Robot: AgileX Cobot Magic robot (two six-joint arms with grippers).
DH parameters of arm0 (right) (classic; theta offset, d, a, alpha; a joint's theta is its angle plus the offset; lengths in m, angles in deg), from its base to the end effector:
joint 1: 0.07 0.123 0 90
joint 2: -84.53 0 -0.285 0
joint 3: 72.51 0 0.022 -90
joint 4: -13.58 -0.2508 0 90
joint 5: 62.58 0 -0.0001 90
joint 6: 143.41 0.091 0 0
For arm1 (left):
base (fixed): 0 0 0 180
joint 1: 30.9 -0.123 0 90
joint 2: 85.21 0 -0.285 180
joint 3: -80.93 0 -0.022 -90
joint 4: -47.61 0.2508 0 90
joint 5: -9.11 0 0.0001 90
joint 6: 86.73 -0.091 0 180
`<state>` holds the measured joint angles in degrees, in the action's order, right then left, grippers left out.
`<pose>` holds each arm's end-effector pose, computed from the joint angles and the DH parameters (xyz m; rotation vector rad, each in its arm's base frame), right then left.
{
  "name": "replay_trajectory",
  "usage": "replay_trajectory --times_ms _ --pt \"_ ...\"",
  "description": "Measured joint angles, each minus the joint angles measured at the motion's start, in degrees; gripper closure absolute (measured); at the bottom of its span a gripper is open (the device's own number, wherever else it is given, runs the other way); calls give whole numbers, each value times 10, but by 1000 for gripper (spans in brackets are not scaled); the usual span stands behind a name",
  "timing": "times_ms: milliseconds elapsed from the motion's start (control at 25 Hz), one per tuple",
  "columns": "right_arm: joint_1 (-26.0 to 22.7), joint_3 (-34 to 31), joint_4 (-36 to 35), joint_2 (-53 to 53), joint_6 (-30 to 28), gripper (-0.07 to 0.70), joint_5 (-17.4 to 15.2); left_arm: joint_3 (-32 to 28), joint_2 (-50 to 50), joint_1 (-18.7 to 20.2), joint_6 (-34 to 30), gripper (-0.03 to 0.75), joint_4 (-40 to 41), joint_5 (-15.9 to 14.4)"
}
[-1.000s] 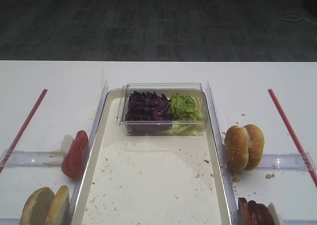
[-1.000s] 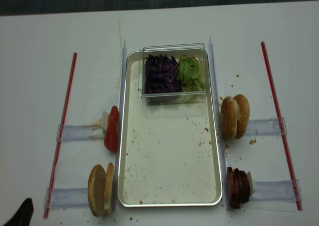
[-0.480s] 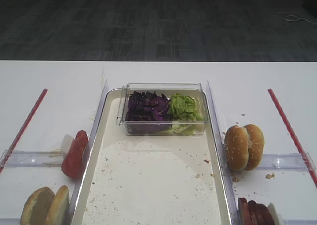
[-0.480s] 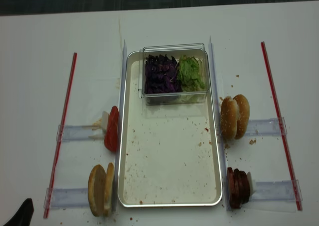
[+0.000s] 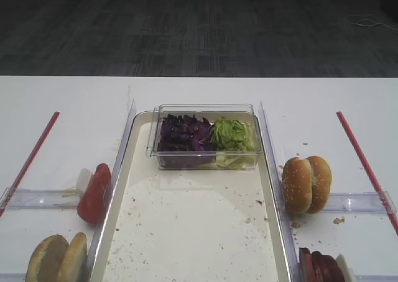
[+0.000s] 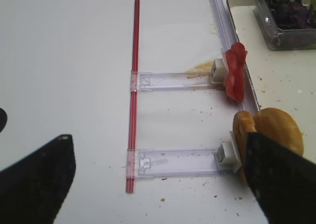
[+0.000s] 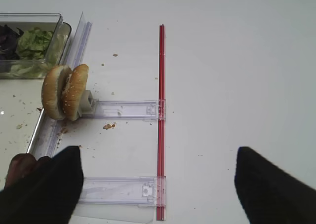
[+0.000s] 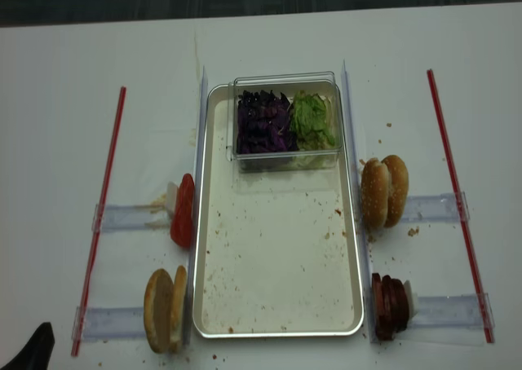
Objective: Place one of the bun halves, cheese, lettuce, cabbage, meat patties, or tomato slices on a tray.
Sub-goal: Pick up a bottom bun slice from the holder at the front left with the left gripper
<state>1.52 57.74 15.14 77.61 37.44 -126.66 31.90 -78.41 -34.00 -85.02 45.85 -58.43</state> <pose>-0.0073 -0.0024 0.2669 -0.0115 2.1071 -0.0074 -0.0118 -0.0032 0.2657 -0.0865 2.1511 -0.0233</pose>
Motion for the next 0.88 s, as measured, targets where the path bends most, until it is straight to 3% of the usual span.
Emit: replay_trajectory --times_ms 440,880 --pt "0 0 0 0 0 -18 0 1 19 0 26 45 3 -6" --pt "0 0 0 0 0 -18 0 16 364 0 19 45 21 -22"
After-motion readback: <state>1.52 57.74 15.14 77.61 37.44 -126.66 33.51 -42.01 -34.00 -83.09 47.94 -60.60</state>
